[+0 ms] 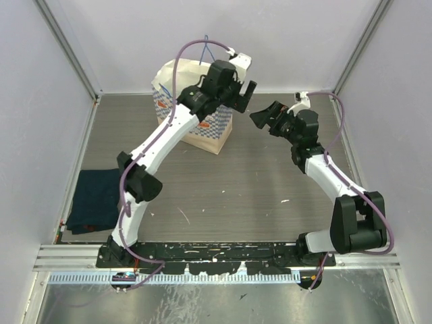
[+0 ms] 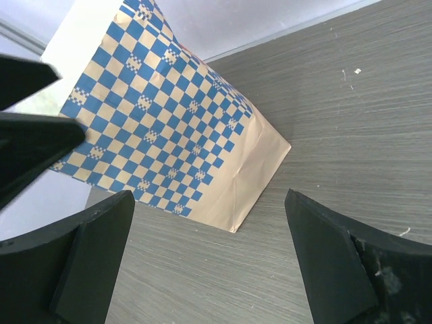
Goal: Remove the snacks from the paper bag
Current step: Move the paper bag to the center of the board, then adjust the paper bag at the center of the board.
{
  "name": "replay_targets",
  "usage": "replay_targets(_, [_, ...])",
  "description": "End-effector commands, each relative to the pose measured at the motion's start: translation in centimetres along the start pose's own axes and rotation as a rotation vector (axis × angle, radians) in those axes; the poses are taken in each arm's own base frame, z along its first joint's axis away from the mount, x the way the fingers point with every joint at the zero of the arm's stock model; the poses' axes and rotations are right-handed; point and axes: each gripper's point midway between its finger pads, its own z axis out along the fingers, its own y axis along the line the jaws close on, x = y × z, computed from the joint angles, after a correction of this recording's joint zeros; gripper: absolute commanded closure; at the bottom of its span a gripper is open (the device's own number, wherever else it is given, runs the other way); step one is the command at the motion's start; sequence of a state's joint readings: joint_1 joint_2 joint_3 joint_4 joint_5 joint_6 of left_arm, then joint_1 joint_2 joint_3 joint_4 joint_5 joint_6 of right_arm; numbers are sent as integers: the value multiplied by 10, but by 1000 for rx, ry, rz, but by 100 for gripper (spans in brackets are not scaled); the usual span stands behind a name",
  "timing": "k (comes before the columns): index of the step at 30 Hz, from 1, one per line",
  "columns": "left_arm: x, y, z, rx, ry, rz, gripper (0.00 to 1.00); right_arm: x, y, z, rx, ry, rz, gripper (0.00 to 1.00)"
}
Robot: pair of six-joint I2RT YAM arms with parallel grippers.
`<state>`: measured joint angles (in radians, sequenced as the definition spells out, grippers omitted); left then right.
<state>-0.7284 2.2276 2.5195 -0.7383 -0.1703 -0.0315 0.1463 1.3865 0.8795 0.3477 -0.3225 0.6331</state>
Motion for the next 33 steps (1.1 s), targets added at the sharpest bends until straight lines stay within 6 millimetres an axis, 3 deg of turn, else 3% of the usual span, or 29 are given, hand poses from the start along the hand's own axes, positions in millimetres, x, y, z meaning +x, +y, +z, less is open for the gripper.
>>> replay_targets(1, [-68, 43, -93, -90, -184, 72, 2, -24, 13, -12, 16, -63, -53, 0])
replay_targets(6, [-74, 75, -174, -126, -292, 73, 2, -43, 22, -24, 51, -107, -61, 0])
replay_targets(9, [-70, 122, -216, -195, -338, -37, 2, -50, 35, -25, 86, -126, -99, 0])
replay_targets(12, [-57, 176, -232, -317, -315, -112, 2, -44, 61, -19, 127, -119, -183, 0])
replay_targets(15, [-35, 228, -233, -447, -239, -153, 2, -46, 85, -13, 156, -128, -245, 0])
replay_targets(19, [-9, 277, -218, -517, -146, -220, 2, -51, 101, 0, 222, -132, -292, 0])
replay_targets(25, [12, 303, -183, -504, -79, -252, 2, -41, 104, 31, 336, -68, -383, 3])
replay_targets(28, [6, 303, -159, -434, -110, -245, 2, -49, 110, 44, 342, -84, -389, 7])
replay_targets(33, [-19, 323, -134, -445, -167, -238, 2, -53, 113, 79, 362, -79, -417, 9])
